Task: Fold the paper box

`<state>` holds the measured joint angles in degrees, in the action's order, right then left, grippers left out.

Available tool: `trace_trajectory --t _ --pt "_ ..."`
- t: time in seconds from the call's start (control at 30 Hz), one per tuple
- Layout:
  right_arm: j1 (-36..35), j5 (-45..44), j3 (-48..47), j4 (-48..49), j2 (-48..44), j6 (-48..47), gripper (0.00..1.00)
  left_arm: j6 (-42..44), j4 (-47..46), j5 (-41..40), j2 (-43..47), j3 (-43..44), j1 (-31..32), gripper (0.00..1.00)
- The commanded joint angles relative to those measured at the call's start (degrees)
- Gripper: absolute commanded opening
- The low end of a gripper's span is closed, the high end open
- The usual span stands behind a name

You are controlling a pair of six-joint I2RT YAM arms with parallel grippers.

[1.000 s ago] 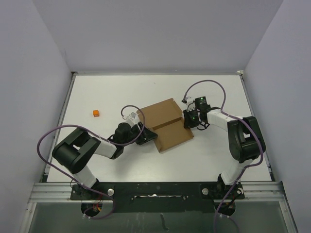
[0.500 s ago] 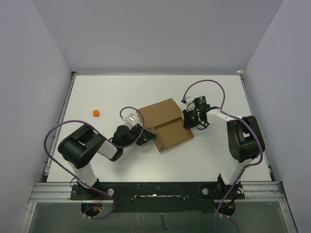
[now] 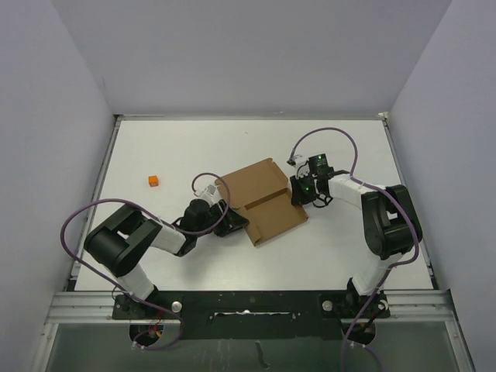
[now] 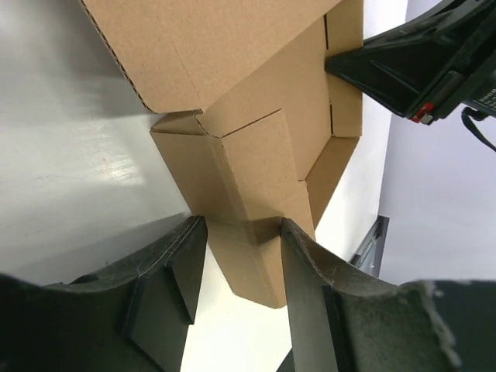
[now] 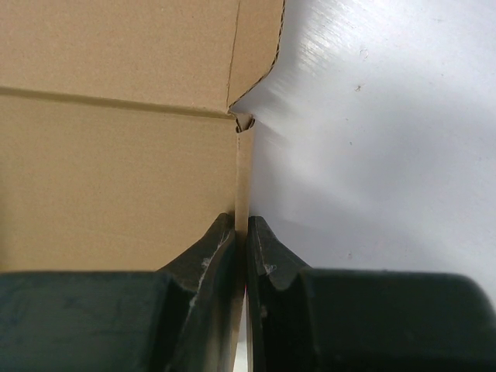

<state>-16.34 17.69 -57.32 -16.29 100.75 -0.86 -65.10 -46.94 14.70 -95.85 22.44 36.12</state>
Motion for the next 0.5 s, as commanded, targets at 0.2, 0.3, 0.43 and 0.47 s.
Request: trace_trajectory --t 0.2,0.3,0.43,0.47 --pt "-1.2 1.5 -1.2 -0.8 0.5 -0.4 0.0 2.9 18.4 -7.7 5.3 7.3 3.0 0.47" --pt "-1.5 1.2 -1.3 -0.8 0.5 -0.5 0.0 2.9 27.9 -11.5 6.9 10.4 4.8 0.48" --pt "-1.8 1.0 -1.3 -0.8 0.3 -0.5 0.0 2.5 43.1 -18.4 8.4 16.1 8.0 0.44" --pt "-1.7 1.0 -1.3 -0.8 0.3 -0.5 0.0 2.4 46.3 -19.8 8.5 17.7 8.8 0.42"
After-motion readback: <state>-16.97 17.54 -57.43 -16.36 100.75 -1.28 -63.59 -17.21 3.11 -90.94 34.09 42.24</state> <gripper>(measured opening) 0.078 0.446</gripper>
